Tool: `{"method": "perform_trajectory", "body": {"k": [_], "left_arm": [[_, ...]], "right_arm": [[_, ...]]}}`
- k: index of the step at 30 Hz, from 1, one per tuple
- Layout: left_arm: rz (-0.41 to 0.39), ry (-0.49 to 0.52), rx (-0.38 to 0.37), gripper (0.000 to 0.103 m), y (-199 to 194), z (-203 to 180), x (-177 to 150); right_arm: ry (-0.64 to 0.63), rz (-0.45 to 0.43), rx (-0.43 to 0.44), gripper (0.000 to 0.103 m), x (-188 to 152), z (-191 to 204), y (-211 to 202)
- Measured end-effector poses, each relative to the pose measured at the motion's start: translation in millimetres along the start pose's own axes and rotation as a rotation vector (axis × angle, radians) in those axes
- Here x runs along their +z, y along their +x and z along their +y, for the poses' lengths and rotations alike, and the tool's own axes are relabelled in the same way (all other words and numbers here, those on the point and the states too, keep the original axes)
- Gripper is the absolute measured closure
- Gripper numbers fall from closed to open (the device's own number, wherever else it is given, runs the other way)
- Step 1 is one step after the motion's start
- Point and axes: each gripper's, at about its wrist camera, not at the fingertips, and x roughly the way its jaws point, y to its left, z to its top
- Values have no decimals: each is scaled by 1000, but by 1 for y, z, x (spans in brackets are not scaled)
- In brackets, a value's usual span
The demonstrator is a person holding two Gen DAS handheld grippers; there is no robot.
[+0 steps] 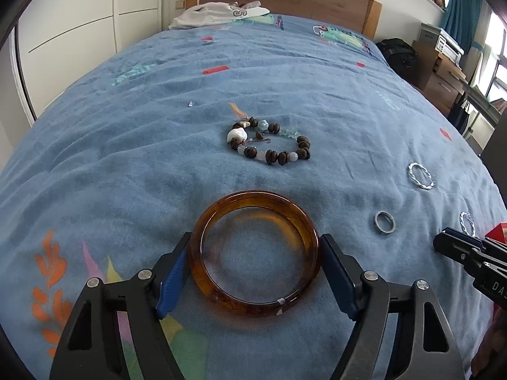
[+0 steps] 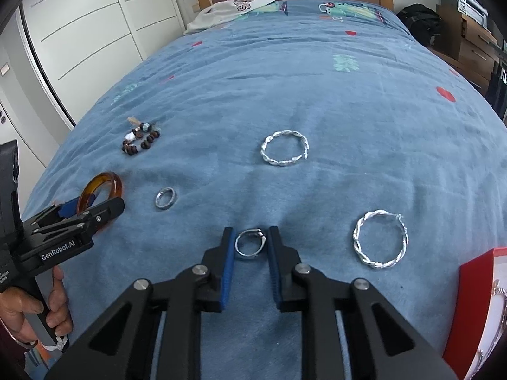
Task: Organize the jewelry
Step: 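Grasp the amber bangle with the left tool while the right tool grasps a silver ring, then carry amber bangle and silver ring into the red box and open both tools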
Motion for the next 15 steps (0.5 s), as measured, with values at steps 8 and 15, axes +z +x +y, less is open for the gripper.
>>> {"method": "perform_trajectory", "body": {"k": [8,15], "left_arm": [[-29,17,-26,27,-41,-15,3],[-68,56,-99,27,-92,-60,4]], "right_arm": [[10,-56,27,84,-4,5,-50],[30,-132,-4,84,-12,-11,-122]]}}
